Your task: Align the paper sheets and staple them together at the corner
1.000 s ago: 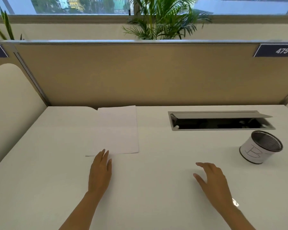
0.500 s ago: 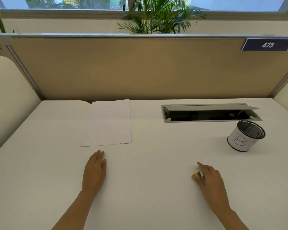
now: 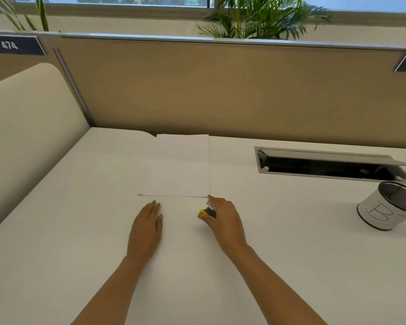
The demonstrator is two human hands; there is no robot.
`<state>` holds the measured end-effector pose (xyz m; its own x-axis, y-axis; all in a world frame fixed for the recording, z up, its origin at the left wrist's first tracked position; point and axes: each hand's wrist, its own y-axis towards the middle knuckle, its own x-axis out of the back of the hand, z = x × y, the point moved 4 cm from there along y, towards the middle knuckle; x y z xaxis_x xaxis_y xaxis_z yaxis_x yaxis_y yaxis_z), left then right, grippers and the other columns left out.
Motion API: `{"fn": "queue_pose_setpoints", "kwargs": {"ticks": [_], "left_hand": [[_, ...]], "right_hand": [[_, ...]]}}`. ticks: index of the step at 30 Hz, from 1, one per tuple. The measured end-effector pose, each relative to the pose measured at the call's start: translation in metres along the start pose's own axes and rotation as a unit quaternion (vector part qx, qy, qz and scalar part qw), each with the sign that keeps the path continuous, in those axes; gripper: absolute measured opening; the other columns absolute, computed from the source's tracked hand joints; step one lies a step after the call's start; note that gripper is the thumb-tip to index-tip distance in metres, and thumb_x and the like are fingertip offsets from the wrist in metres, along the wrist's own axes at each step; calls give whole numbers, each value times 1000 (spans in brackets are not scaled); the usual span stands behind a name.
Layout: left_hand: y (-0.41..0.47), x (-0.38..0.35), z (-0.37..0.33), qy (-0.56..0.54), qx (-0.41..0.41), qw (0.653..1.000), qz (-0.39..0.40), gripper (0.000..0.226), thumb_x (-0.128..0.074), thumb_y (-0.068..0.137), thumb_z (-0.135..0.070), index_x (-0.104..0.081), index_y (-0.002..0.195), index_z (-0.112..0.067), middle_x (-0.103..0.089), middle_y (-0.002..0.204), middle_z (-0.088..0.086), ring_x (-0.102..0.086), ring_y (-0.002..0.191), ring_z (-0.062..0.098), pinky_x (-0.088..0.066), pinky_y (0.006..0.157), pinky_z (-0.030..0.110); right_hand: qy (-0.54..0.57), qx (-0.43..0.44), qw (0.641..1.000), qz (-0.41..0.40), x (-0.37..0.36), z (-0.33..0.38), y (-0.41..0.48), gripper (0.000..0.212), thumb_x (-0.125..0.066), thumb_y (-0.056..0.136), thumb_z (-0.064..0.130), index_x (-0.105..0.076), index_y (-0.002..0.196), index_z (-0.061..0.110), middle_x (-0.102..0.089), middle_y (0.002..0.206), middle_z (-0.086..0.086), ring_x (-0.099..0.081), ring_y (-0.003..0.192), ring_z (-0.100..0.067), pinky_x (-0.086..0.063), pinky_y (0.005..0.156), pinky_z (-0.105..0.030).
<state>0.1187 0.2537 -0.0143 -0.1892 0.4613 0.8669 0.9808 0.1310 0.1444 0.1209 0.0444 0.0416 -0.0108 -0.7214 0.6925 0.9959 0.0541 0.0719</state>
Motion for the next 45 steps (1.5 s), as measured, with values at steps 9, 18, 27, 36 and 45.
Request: {"fn": "queue_pose_setpoints", "kwargs": {"ticks": [9, 18, 27, 36, 45], "left_hand": [[10, -2, 8, 12, -8, 1000, -3, 54, -32, 91, -35, -42, 137, -9, -42, 145, 8, -37, 136, 23, -26, 112, 31], [12, -3, 8, 7, -4, 1000, -4, 55, -32, 91, -36, -39, 139, -10, -40, 147, 6, -35, 137, 20, -22, 113, 28], [13, -5, 9, 2, -2, 1000, -1, 49, -35, 95, -31, -36, 141, -12, -37, 149, 3, -31, 139, 18, -21, 114, 29], [13, -4, 8, 4, 3, 1000, 1, 48, -40, 95, -26, -36, 141, -11, -37, 149, 5, -32, 139, 20, -22, 115, 30], [13, -3, 7, 5, -1, 1000, 4, 52, -33, 94, -32, -35, 141, -10, -36, 150, 5, -31, 139, 20, -20, 114, 28]], "right_hand": [[-96, -37, 995, 14, -41, 6, 25, 50, -54, 91, 31, -42, 135, 13, -54, 128, -2, -48, 113, -21, -42, 87, -30], [-149, -87, 985, -9, -42, 7, 26, 40, -51, 92, 34, -47, 123, 11, -56, 120, -5, -50, 105, -22, -43, 85, -30], [-145, -127, 981, -10, -35, 11, 16, 60, -55, 90, 35, -31, 138, 9, -42, 125, -8, -50, 104, -24, -47, 82, -31], [-93, -167, 981, -11, -34, 16, 12, 46, -56, 89, 30, -37, 126, 9, -42, 121, -8, -59, 101, -27, -48, 76, -32], [-69, -159, 985, -15, -31, 12, 7, 61, -61, 86, 36, -33, 133, 10, -41, 125, -7, -56, 105, -26, -47, 78, -30]]}}
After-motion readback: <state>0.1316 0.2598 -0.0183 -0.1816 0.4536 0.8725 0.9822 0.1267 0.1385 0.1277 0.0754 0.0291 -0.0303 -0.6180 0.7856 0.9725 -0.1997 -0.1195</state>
